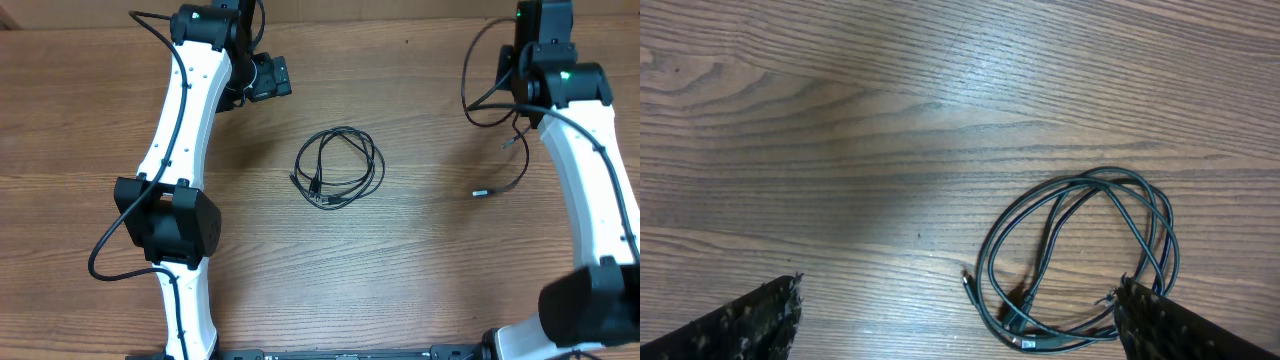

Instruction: Untangle cables

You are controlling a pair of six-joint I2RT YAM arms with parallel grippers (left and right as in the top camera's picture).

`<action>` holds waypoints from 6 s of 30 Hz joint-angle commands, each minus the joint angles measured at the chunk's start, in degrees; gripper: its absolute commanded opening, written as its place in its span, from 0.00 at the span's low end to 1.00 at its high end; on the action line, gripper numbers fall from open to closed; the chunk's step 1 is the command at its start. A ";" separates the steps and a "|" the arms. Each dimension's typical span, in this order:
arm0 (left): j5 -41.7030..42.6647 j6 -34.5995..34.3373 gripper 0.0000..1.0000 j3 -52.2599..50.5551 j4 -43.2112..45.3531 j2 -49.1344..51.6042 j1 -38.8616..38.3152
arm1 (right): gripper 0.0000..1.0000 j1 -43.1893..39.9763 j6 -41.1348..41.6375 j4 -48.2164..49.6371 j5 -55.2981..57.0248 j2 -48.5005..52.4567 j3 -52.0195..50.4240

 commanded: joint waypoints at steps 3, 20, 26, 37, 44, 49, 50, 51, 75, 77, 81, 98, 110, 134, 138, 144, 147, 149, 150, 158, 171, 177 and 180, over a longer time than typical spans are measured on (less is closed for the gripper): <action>-0.57 -0.35 1.00 1.07 0.02 0.50 -0.02 | 0.04 -4.28 1.90 -1.79 -0.83 4.63 1.01; -0.57 -0.37 1.00 1.07 0.02 0.50 -0.02 | 0.72 -9.75 6.60 -3.98 -16.00 8.09 -0.48; -0.57 -0.37 0.99 1.07 0.02 0.50 0.00 | 0.67 -8.81 6.58 -4.13 -33.29 8.09 -0.50; -0.57 -0.35 1.00 1.07 0.02 0.50 -0.02 | 0.79 -3.34 6.82 -4.26 -37.77 8.09 -0.52; -0.09 -0.39 0.99 1.07 0.02 0.50 -0.02 | 0.80 1.55 13.66 -3.32 -38.95 8.09 -0.81; 0.11 -0.33 1.00 1.07 -4.48 0.50 -0.02 | 0.74 5.86 13.68 -3.32 -38.88 8.33 -0.83; 0.70 -0.31 1.00 1.05 -5.46 0.68 -0.04 | 0.73 6.54 13.73 -3.32 -38.88 8.50 -0.83; 1.22 -0.09 0.99 1.05 -7.28 0.87 -0.09 | 0.71 7.19 13.94 -3.32 -38.77 8.74 -0.83; -5.07 4.42 0.99 -15.17 -9.81 1.60 -0.26 | 0.28 18.29 37.31 5.73 -39.98 25.88 -0.83; -5.05 4.42 0.99 -15.67 -8.87 1.60 -0.28 | 0.28 18.36 37.68 6.56 -40.02 26.77 -0.83; -5.05 4.42 1.00 -16.15 -6.73 1.60 -0.28 | 0.27 18.56 37.68 7.50 -40.17 28.55 -0.83; -5.05 4.39 0.99 -16.17 -0.57 1.60 -0.28 | 0.30 24.52 37.64 7.61 -47.08 30.47 -0.83; -1.68 6.58 0.91 -16.20 3.87 1.97 -0.50 | 0.32 25.81 37.64 7.58 -46.40 30.47 -0.81; 4.50 13.79 0.41 -24.76 7.74 2.32 -1.55 | 0.04 23.82 16.90 1.51 -56.78 29.35 1.99; 4.50 14.43 0.51 -24.76 7.85 2.32 -1.44 | 0.04 23.12 12.44 -3.89 -55.45 25.88 7.48; 10.03 14.23 0.55 -24.76 9.94 2.32 -1.53 | 0.04 19.93 12.46 -12.59 -50.86 21.51 17.35; 12.76 13.70 0.58 -24.76 11.74 2.32 -1.53 | 0.04 18.01 12.50 -14.93 -50.88 20.74 20.02; 12.83 12.26 0.60 -24.79 12.85 2.32 -1.53 | 0.04 17.00 13.40 -15.61 -50.88 20.68 20.06; 12.83 11.78 0.61 -24.79 13.38 2.32 -1.53 | 0.04 16.59 13.62 -16.22 -50.88 20.70 20.04; 12.83 10.14 0.62 -24.79 14.51 2.32 -1.53 | 0.04 14.12 10.82 -21.81 -55.01 20.06 20.59; 12.85 10.12 0.67 -24.83 14.84 2.32 -1.57 | 0.04 13.60 3.72 -25.68 -56.30 9.38 33.18; 12.92 10.12 0.66 -25.51 14.97 2.32 -1.57 | 0.04 13.68 3.72 -22.97 -56.54 6.32 33.51; 13.51 9.88 0.66 -26.47 15.30 2.32 -1.66 | 0.04 13.66 3.98 -21.90 -56.94 6.21 33.51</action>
